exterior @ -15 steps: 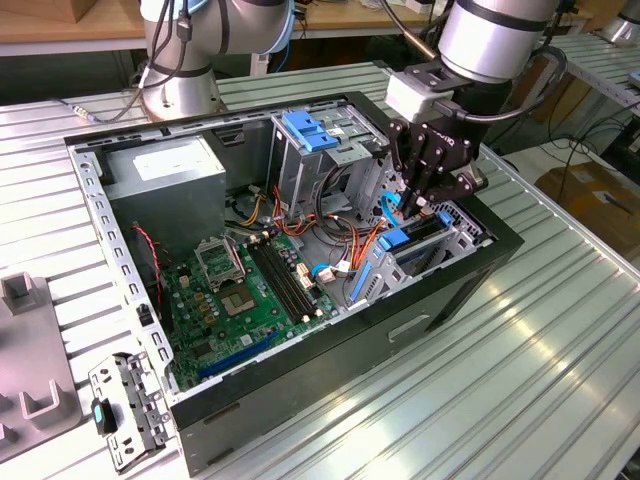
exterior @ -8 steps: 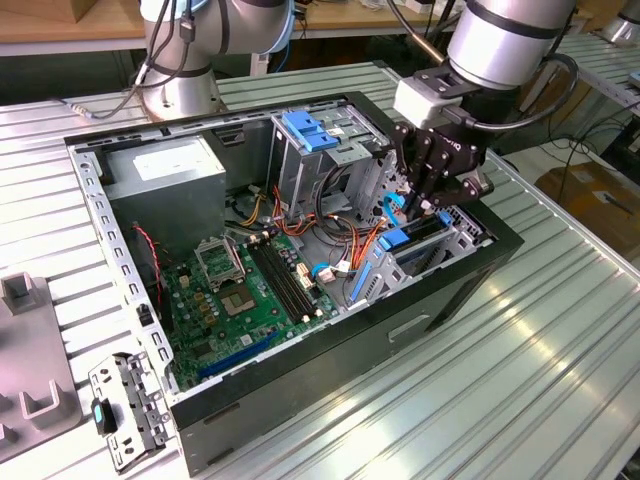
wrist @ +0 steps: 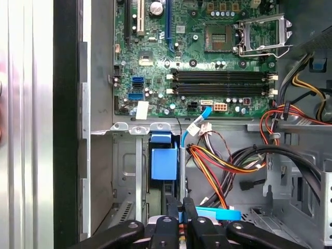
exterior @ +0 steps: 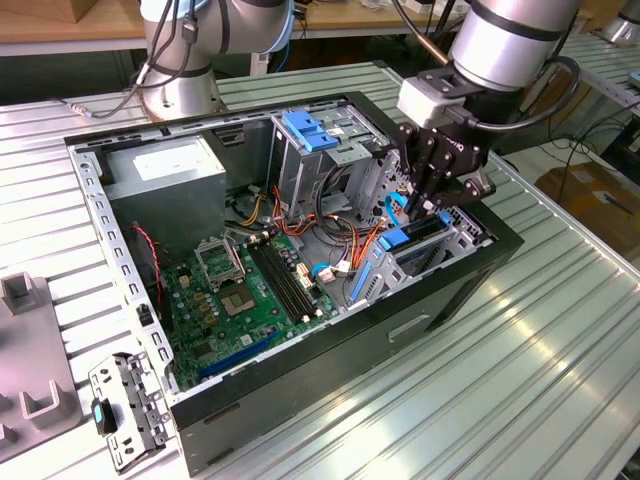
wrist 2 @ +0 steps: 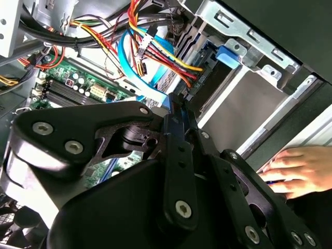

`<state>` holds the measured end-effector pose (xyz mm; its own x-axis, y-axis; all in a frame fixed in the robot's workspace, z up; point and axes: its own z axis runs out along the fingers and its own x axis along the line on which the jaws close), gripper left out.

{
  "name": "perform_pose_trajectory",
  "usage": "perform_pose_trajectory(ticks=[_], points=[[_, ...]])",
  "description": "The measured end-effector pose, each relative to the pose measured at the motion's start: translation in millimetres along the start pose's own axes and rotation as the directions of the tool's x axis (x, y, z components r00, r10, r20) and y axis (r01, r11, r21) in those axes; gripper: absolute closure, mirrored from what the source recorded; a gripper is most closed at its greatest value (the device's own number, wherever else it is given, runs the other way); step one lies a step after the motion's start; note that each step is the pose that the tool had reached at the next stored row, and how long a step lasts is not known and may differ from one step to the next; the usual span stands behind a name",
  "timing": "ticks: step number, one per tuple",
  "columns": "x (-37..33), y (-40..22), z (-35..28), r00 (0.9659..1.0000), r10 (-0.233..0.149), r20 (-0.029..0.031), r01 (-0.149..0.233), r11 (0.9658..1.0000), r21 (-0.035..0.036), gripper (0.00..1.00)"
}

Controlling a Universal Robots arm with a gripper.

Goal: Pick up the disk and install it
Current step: 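Insert the second disk wire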

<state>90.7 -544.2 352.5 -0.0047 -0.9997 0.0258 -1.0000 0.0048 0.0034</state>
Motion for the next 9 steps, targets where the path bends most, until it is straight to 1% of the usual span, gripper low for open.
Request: perform_pose_trajectory(ticks=[3, 9], points=[[0.7, -0.6, 0.7, 0.9999, 0.013, 0.0002, -0.013, 0.9999, -0.0028, 0.84], [0.7, -0.6, 0.7, 0.9999, 0.014, 0.0001, -0.014, 0.9999, -0.0030, 0.84]])
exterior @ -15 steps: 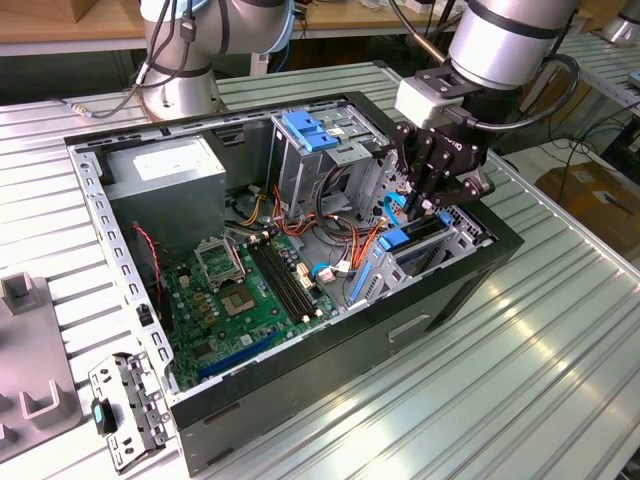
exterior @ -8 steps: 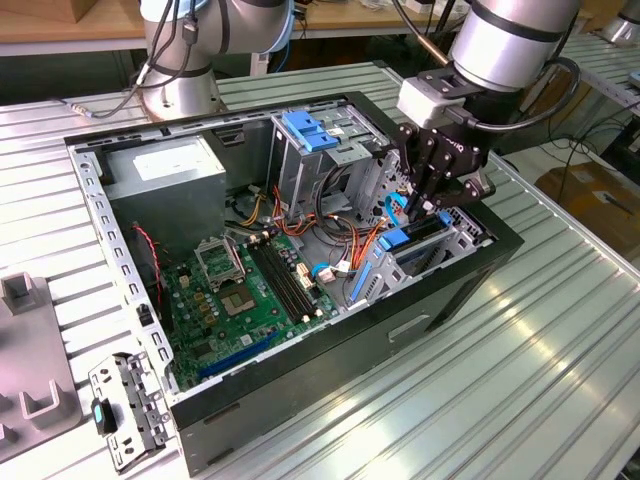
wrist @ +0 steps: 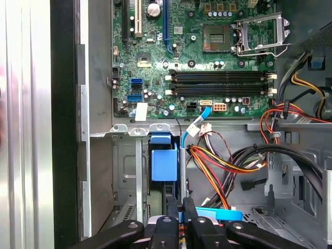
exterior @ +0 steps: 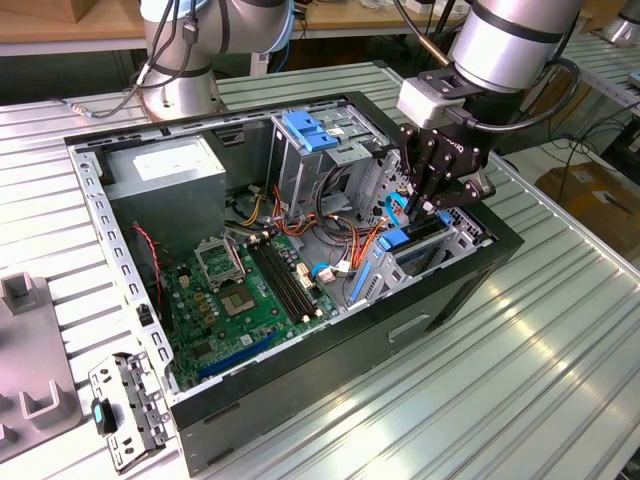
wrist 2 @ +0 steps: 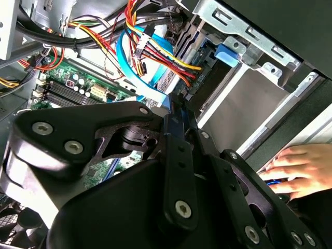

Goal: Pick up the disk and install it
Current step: 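Insert the second disk wire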

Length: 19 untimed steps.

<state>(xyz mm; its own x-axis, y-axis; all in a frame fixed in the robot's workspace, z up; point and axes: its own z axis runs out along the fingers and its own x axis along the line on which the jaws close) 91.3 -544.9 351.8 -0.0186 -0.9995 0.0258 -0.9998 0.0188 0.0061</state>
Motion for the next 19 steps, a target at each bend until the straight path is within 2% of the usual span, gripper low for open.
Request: perform_pose_trajectory(ticks=[5, 7, 12, 15, 16, 19], points=[[0.0, -0.5, 0.0, 1.0000, 0.000, 0.0001, 0.000, 1.0000, -0.0004, 0.84], [0.0, -1.7, 0.0, 1.0000, 0.000, -0.0001, 0.000, 1.0000, -0.0034, 0.84], [0.7, -5.9, 0.1, 1.0000, 0.003, -0.0004, -0.003, 0.9998, -0.0221, 0.84], [0.9, -7.2, 1.2, 1.0000, 0.005, -0.0007, -0.005, 0.9992, -0.0401, 0.84], [1.2, -8.1, 1.3, 1.0000, 0.005, -0.0010, -0.005, 0.9991, -0.0426, 0.84], [2.2, -11.5, 1.3, 0.9999, 0.012, -0.0010, -0.012, 0.9990, -0.0437, 0.84]])
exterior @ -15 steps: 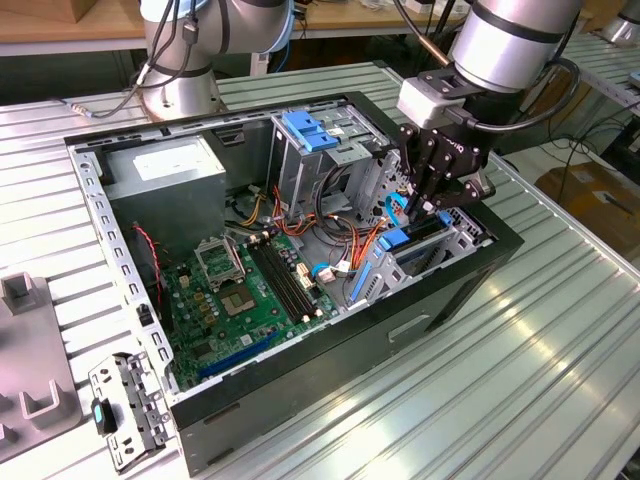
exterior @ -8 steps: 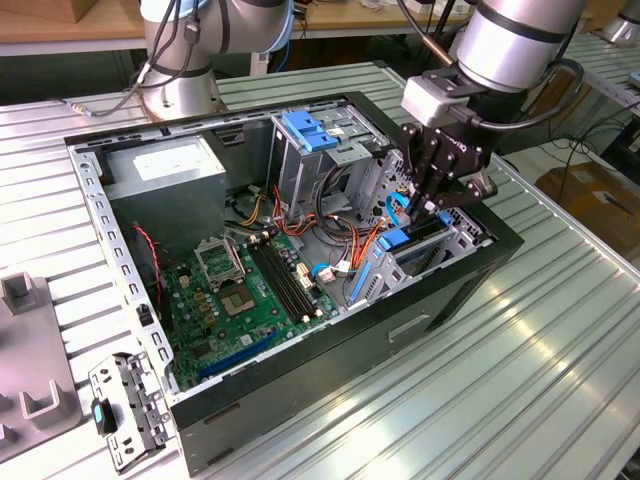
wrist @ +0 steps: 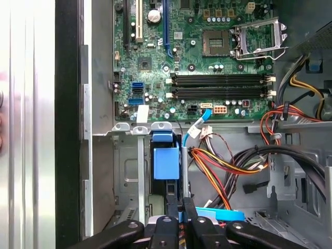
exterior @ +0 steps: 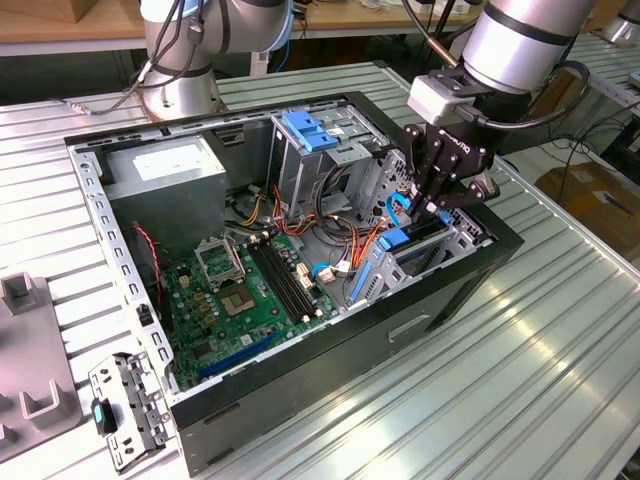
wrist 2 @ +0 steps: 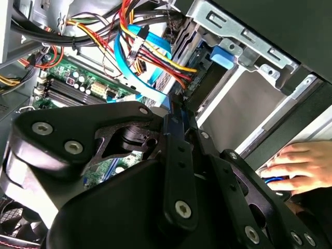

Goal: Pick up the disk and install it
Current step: 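Insert the second disk wire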

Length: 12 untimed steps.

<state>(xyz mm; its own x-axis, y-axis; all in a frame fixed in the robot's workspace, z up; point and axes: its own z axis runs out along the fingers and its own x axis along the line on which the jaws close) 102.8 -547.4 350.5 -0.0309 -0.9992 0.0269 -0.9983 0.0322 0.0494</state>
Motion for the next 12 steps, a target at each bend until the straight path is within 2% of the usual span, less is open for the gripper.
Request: perform_pose_trajectory(ticks=[8, 12], points=[[0.3, -1.9, 1.7, 0.9996, 0.030, 0.0011, -0.030, 0.9995, -0.0118, 0.84], [0.5, -3.6, 2.2, 0.9991, 0.041, 0.0016, -0.041, 0.9991, -0.0132, 0.84]])
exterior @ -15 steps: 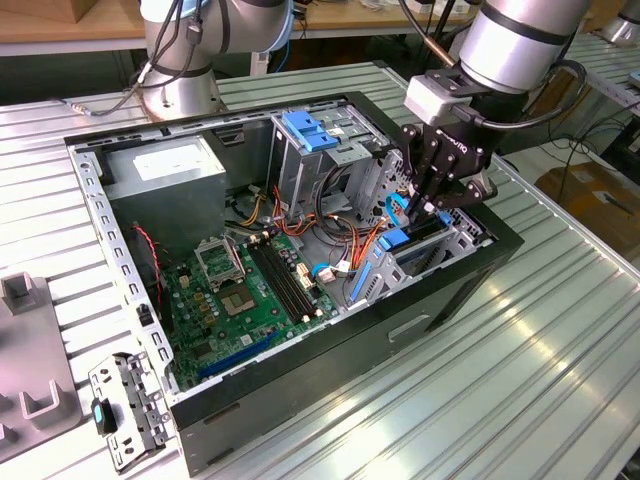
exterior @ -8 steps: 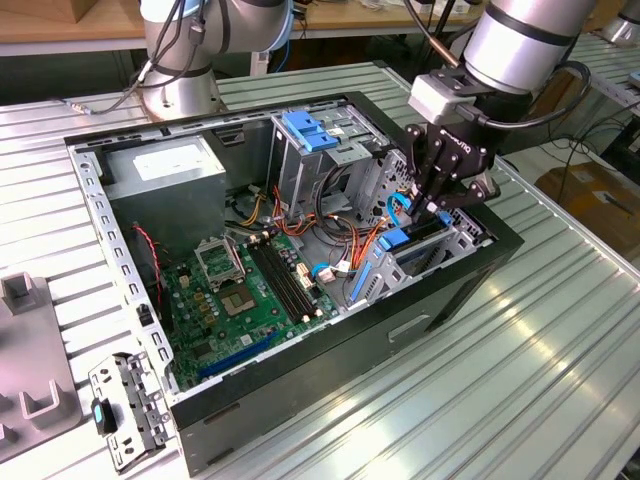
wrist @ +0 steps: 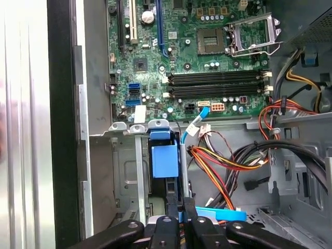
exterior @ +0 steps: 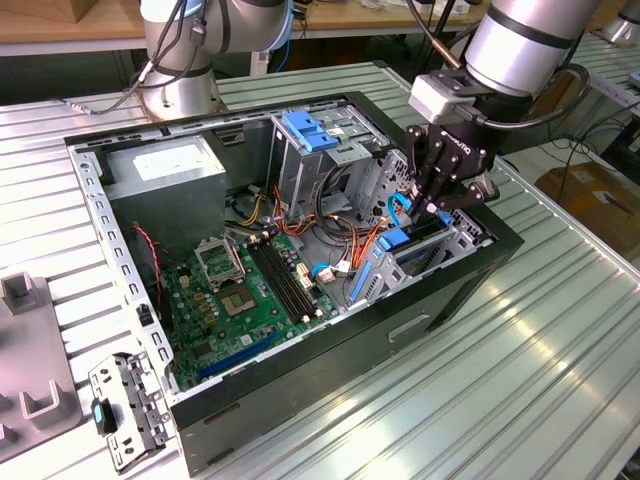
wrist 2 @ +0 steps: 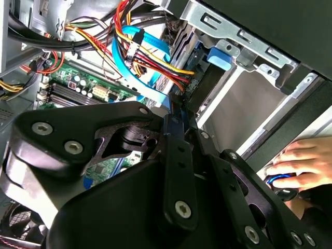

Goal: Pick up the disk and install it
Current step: 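Insert the second disk wire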

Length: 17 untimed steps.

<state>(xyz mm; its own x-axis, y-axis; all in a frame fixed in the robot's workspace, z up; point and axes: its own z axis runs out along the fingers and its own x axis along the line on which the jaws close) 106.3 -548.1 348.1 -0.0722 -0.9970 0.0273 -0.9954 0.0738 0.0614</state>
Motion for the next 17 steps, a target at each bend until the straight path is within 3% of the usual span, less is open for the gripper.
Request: perform_pose_trajectory(ticks=[7, 17], points=[[0.5, -0.4, 3.3, 1.0000, 0.000, 0.0024, 0.000, 1.0000, -0.0002, 0.84], [1.4, -0.3, 1.2, 1.0000, -0.005, 0.0027, 0.005, 1.0000, -0.0001, 0.84]])
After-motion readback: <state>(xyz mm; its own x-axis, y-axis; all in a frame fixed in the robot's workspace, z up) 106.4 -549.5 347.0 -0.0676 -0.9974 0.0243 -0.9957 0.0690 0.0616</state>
